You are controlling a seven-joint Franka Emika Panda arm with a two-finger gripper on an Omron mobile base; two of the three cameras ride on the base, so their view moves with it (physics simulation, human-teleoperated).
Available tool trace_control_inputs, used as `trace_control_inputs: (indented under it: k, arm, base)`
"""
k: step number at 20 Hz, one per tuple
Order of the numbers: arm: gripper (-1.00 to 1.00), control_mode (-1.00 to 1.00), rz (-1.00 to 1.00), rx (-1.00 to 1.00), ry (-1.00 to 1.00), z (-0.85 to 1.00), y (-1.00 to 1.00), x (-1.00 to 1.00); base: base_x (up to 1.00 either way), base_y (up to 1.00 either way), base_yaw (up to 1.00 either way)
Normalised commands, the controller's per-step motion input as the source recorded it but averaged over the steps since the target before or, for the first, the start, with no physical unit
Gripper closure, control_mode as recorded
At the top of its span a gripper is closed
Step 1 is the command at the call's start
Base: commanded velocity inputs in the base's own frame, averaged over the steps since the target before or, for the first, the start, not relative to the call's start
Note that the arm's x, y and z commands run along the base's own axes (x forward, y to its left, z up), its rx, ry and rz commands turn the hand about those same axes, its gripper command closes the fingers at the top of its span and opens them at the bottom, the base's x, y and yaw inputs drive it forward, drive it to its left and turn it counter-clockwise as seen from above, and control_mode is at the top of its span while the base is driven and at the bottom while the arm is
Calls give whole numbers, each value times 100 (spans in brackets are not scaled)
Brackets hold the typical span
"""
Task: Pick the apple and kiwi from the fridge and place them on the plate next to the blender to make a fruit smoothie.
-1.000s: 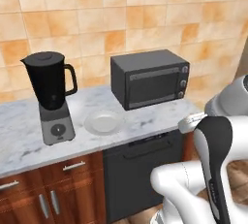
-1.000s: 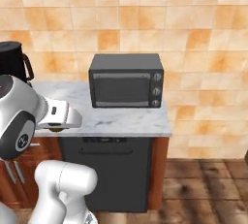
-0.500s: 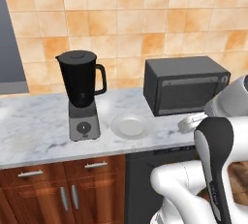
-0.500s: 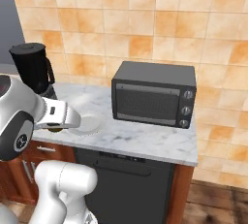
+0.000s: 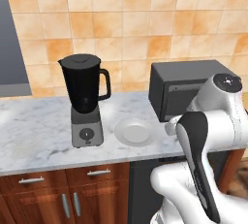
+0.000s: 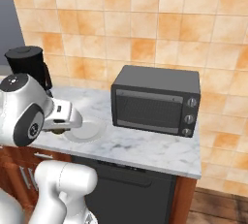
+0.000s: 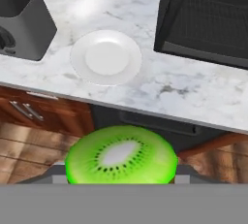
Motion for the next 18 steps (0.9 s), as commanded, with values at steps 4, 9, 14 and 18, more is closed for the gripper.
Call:
trace_control_inputs:
  k: [4,9,14,18]
  arm:
    - [100,-100,8,0,30,-63,23,100]
    - [100,-100,10,1,7,-47,4,99]
    - [100,-100,3,0,-4,-66,15,98]
    - [100,-100,2,0,-3,-80,19,94]
  base:
    - [0,0,0]
    - [0,0,0]
    - [0,0,0]
    - [0,0,0]
